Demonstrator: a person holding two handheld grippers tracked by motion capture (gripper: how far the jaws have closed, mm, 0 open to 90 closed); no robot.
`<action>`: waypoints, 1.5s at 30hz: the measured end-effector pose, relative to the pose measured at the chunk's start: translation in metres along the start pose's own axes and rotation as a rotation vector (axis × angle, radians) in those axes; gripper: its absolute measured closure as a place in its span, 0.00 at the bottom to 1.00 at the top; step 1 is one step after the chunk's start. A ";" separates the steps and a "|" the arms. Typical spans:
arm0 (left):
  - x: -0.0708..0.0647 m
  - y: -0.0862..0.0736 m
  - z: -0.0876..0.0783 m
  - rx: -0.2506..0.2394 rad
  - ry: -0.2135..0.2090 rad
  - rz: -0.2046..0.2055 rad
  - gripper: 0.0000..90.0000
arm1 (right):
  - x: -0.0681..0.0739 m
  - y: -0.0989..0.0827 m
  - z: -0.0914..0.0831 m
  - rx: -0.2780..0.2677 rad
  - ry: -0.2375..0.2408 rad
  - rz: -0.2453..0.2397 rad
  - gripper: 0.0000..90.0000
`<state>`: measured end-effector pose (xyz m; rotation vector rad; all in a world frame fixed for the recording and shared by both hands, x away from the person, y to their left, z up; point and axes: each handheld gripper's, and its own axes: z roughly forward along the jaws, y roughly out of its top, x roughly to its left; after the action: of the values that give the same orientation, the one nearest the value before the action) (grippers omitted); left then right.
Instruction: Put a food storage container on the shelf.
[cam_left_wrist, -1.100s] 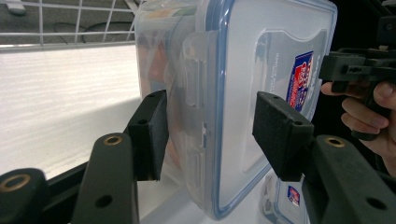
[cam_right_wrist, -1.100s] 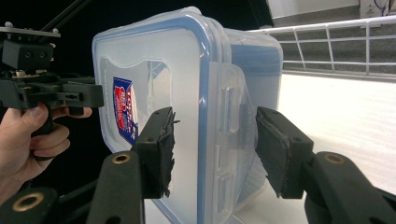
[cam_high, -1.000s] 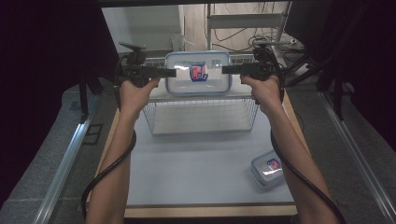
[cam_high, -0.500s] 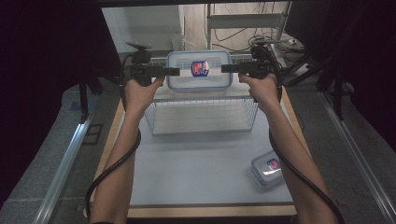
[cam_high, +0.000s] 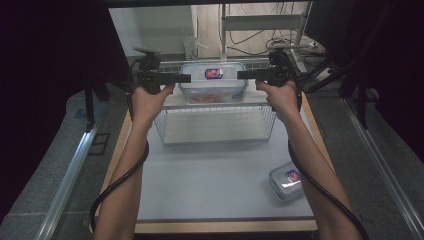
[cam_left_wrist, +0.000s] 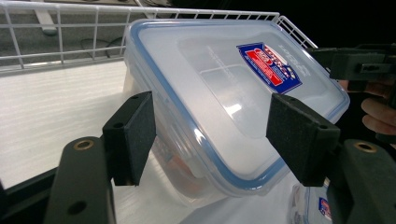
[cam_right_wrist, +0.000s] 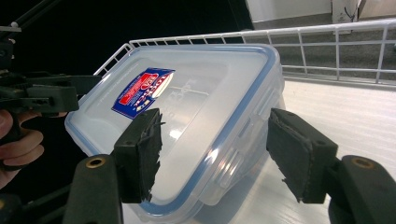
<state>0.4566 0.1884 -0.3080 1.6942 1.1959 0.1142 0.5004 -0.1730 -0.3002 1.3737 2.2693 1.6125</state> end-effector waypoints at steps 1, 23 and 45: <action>0.000 0.000 0.000 0.001 0.000 0.002 0.36 | 0.000 0.000 0.000 -0.001 0.001 -0.001 0.39; -0.014 -0.020 -0.015 -0.106 0.015 0.180 0.12 | 0.007 -0.009 -0.012 -0.017 0.010 -0.126 0.21; -0.039 -0.092 -0.045 -0.139 0.117 0.399 0.05 | 0.037 -0.062 -0.036 -0.005 -0.009 -0.323 0.05</action>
<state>0.3515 0.1888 -0.3388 1.8007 0.8957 0.5350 0.4212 -0.1795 -0.3154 0.9474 2.3305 1.5003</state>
